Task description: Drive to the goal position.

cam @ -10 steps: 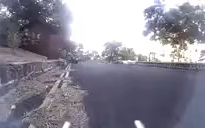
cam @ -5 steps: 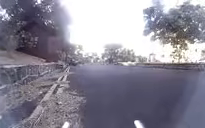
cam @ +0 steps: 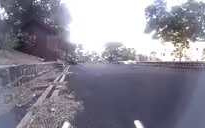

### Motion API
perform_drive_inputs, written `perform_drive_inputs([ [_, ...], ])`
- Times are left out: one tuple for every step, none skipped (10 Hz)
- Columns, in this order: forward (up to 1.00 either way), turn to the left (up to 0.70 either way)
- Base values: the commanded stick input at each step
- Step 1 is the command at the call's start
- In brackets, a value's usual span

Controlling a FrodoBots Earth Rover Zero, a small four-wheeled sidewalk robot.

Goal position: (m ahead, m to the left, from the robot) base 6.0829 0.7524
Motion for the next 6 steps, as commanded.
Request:
perform_drive_inputs([
  [0.5, 0.0],
  [0.5, 0.0],
  [0.5, 0.0],
  [0.5, 0.0],
  [0.5, 0.0],
  [0.5, 0.0],
])
